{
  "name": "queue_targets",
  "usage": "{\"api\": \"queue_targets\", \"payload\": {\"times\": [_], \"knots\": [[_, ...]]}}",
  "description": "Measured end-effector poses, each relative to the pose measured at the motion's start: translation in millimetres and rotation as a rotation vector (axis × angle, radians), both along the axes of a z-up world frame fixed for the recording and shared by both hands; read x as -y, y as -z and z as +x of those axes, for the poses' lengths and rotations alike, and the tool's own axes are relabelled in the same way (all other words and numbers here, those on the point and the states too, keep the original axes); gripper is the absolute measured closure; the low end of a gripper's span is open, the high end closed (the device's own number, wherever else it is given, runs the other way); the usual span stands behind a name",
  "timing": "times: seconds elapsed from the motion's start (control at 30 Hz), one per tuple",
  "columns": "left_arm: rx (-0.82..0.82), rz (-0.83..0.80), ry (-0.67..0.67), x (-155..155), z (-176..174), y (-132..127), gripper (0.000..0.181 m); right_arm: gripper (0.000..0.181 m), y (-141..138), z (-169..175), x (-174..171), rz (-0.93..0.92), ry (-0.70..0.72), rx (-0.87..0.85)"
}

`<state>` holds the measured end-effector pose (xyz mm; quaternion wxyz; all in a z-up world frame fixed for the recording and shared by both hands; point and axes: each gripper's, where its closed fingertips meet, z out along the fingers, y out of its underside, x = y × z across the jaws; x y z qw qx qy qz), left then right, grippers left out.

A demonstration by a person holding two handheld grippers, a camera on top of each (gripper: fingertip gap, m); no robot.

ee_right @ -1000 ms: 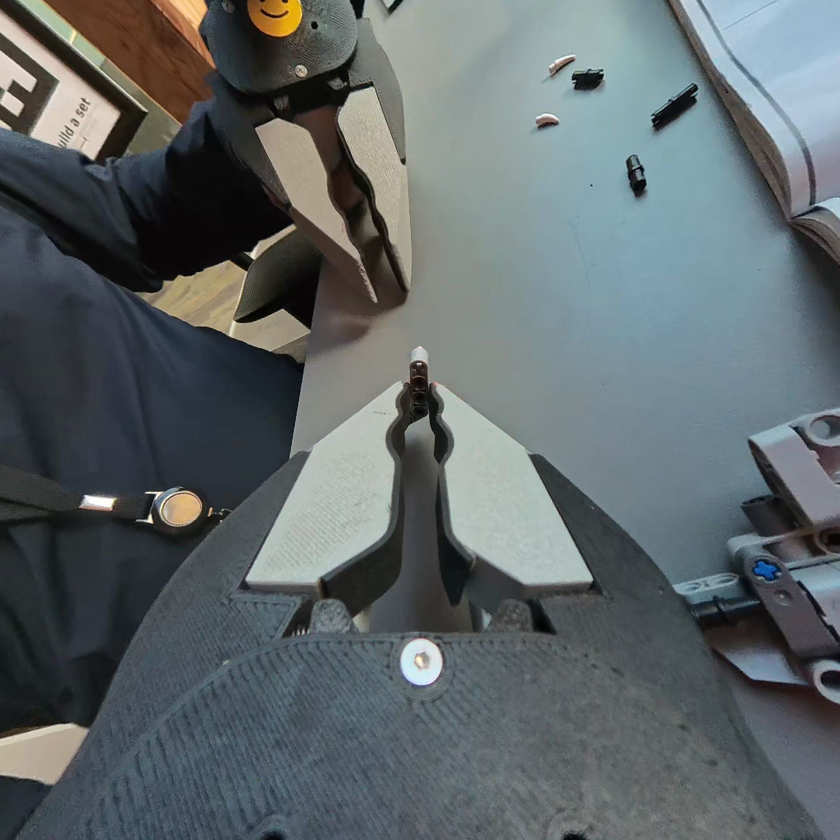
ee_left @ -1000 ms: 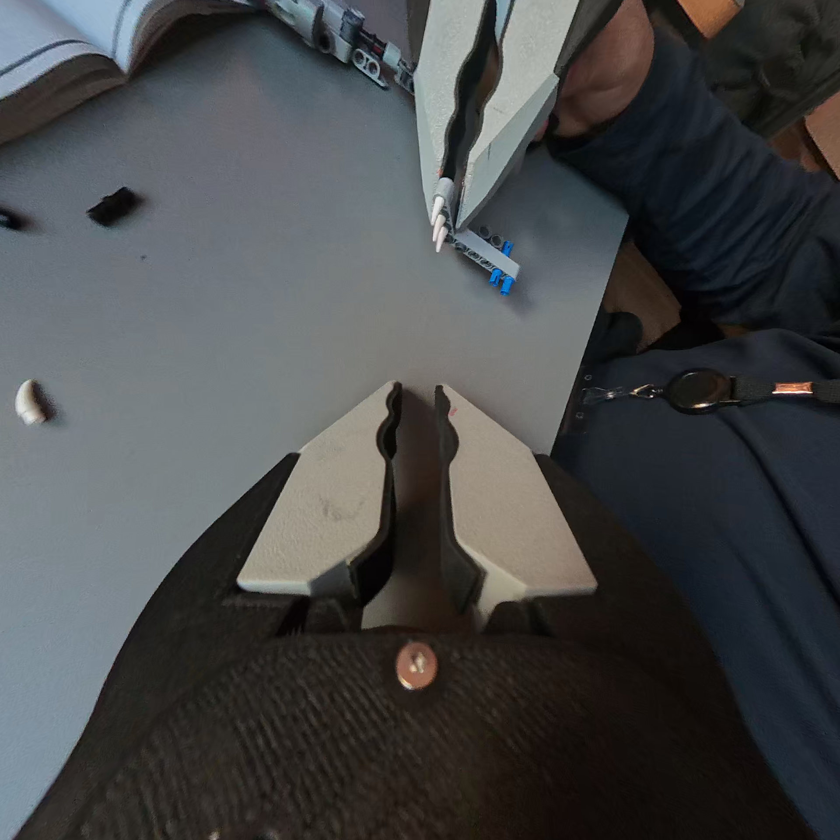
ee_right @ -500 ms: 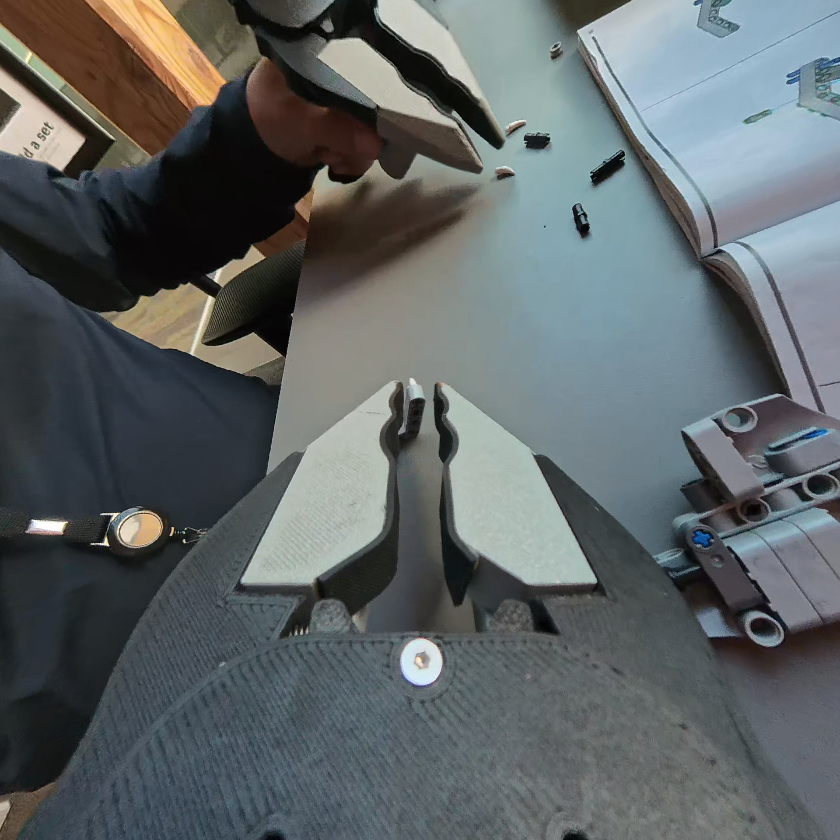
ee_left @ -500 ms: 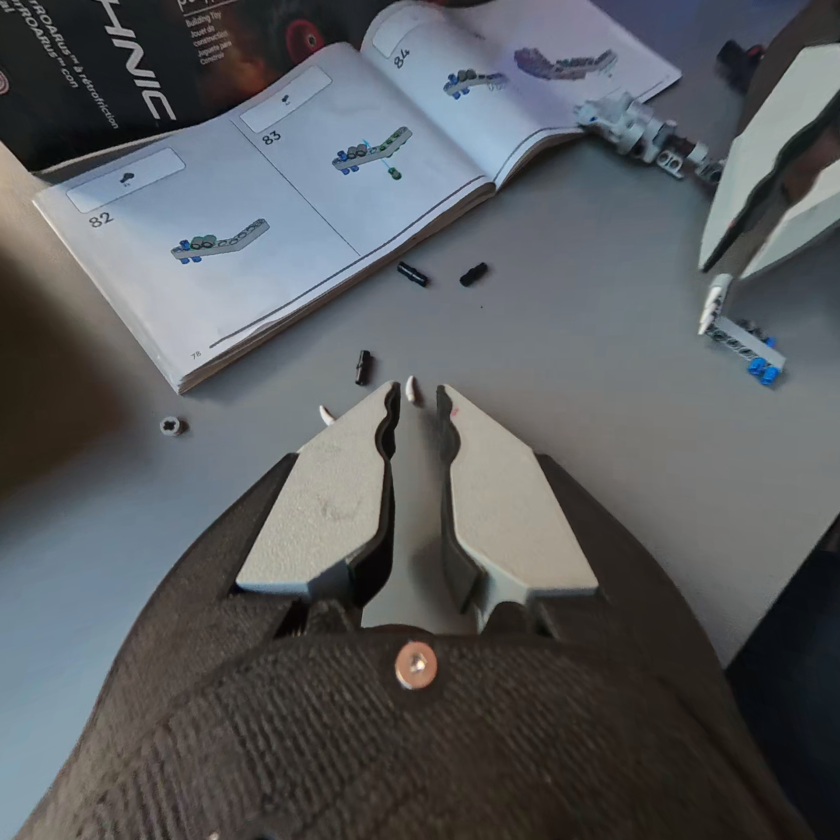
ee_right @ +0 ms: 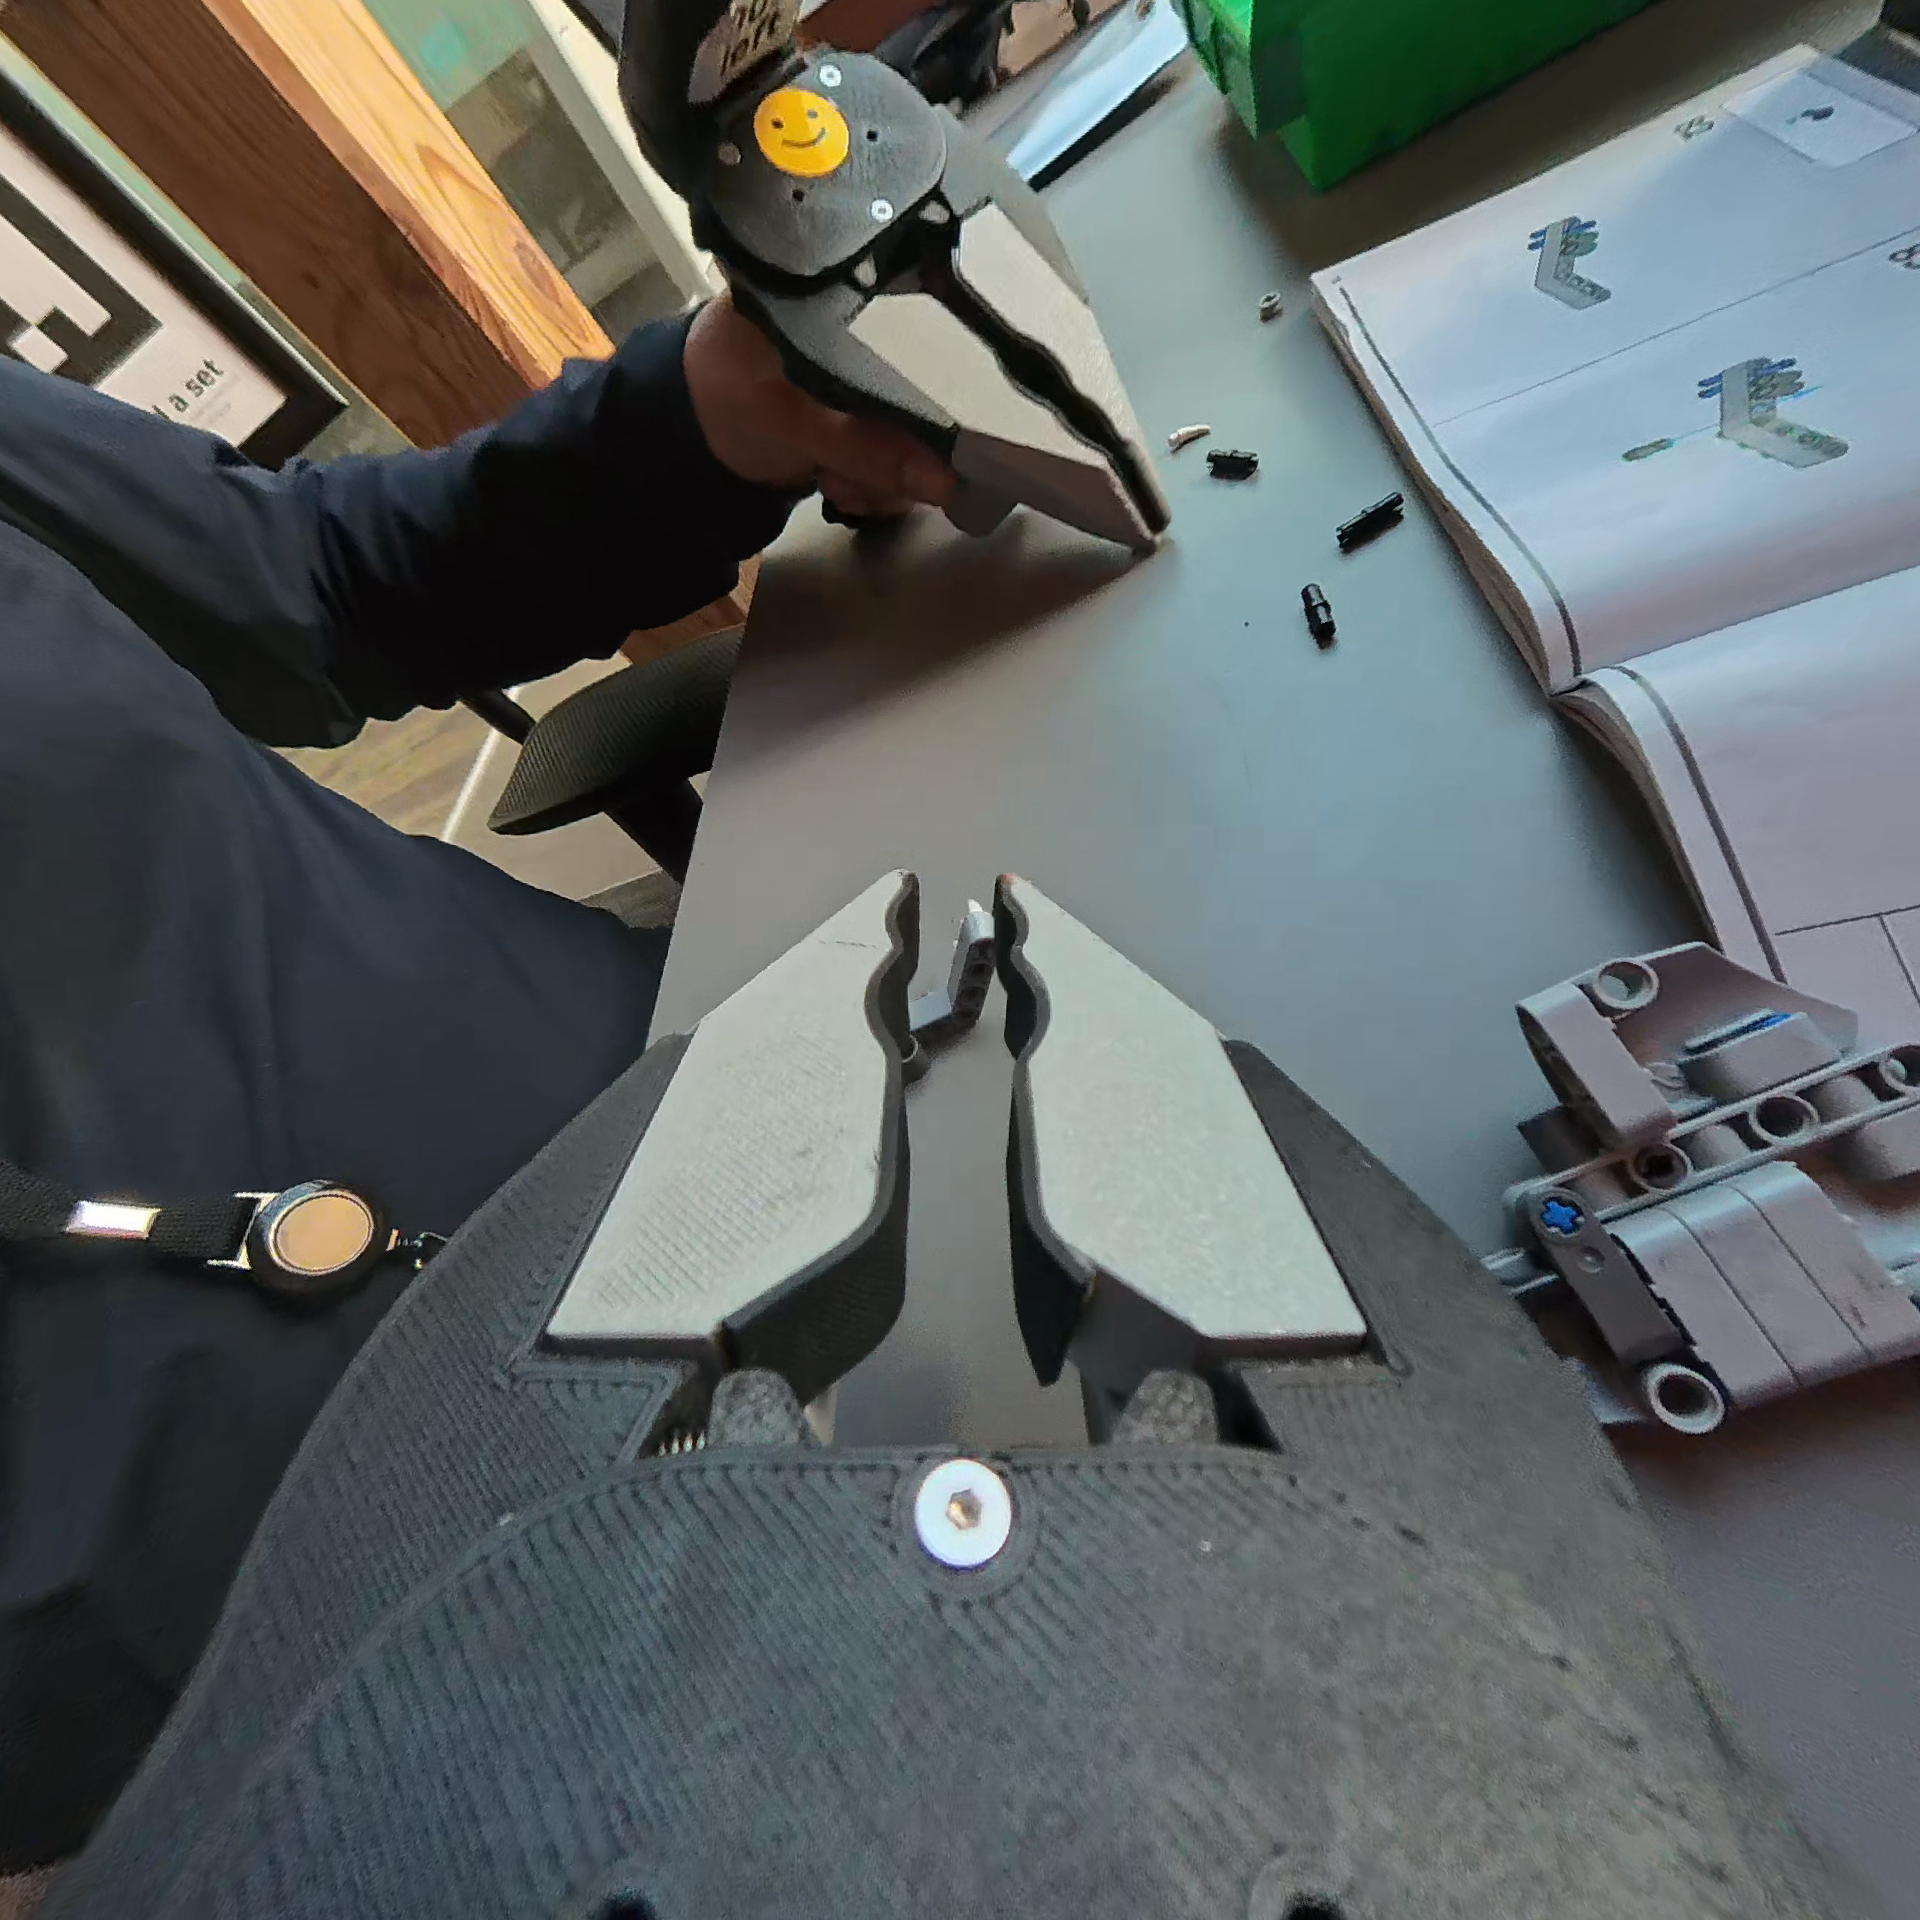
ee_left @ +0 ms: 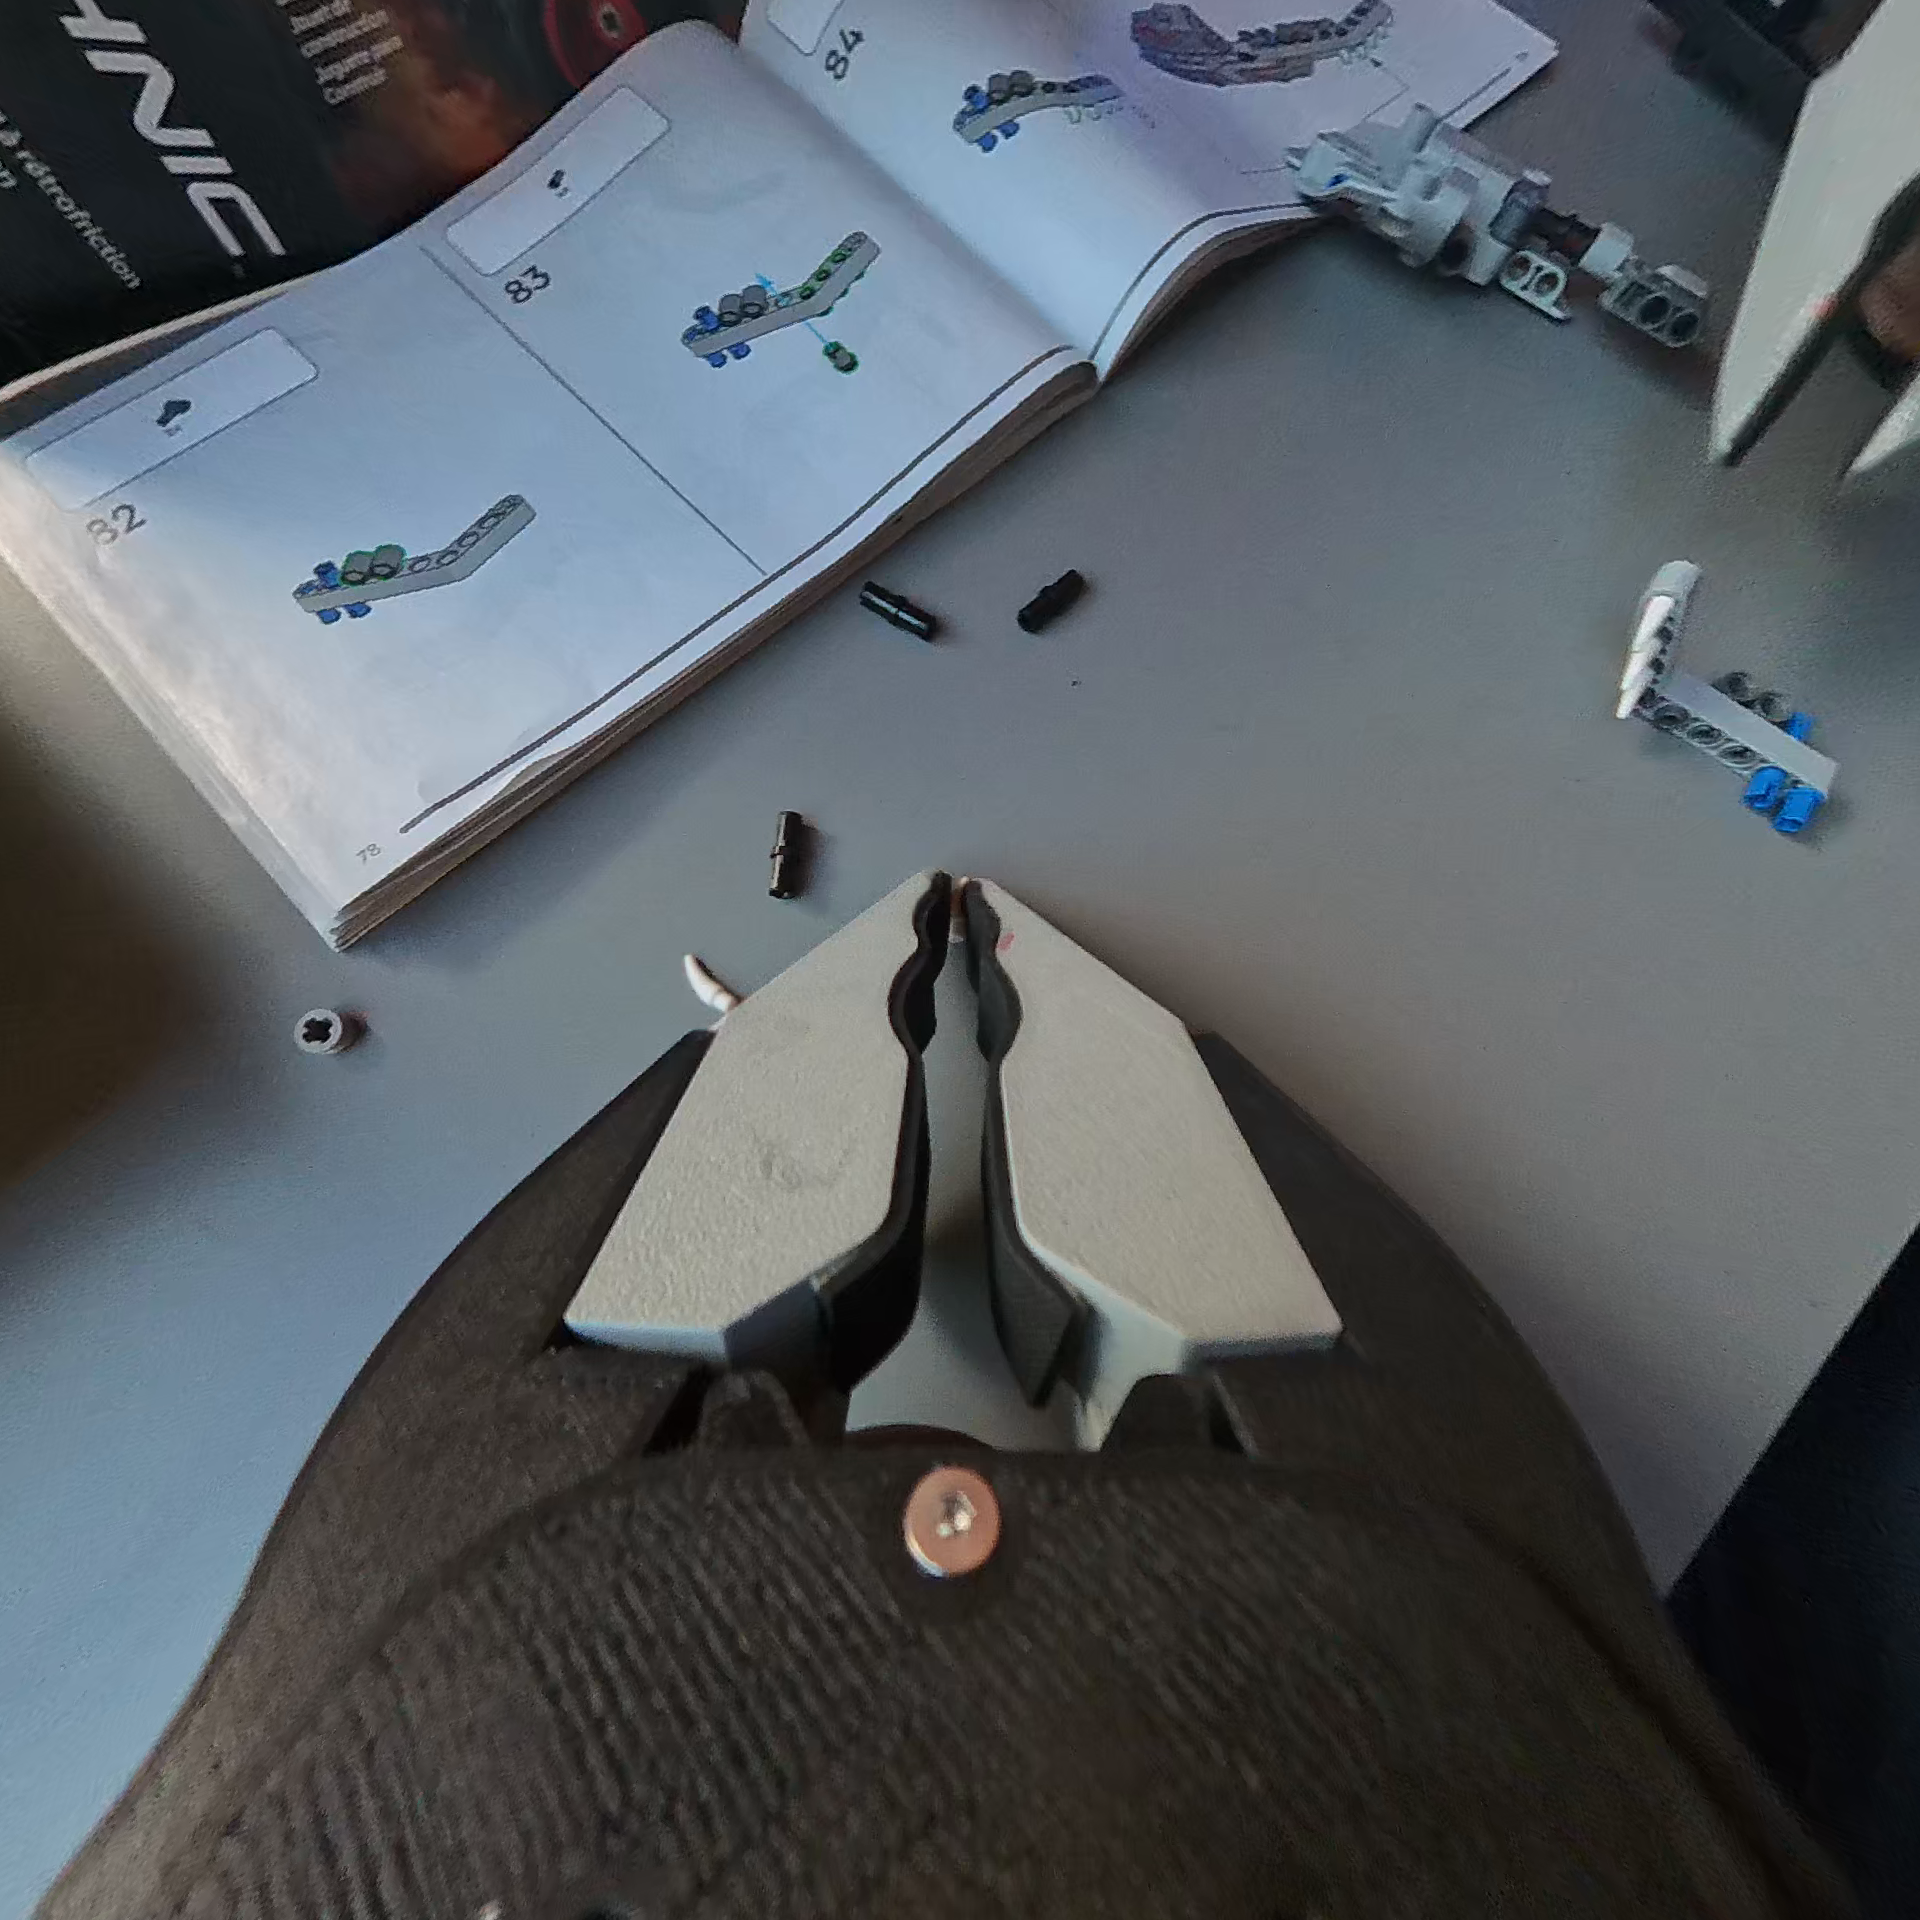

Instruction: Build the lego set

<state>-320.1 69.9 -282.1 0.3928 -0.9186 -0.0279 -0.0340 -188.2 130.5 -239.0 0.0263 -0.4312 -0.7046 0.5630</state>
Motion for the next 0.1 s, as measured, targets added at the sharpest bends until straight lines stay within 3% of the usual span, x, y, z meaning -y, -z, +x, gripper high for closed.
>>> {"api": "queue_targets", "payload": {"times": [0.03, 0.1], "knots": [[-0.011, 0.007, 0.009, -0.3, 2.3, -1.2, 0.181, 0.169, -1.9, -0.8, -1.4, -0.003, 0.008, -0.01], [-0.022, 0.02, 0.032, -1.5, 9.0, -3.7, 0.181, 0.167, -5.5, -1.4, -3.0, -0.015, 0.015, -0.026]]}}
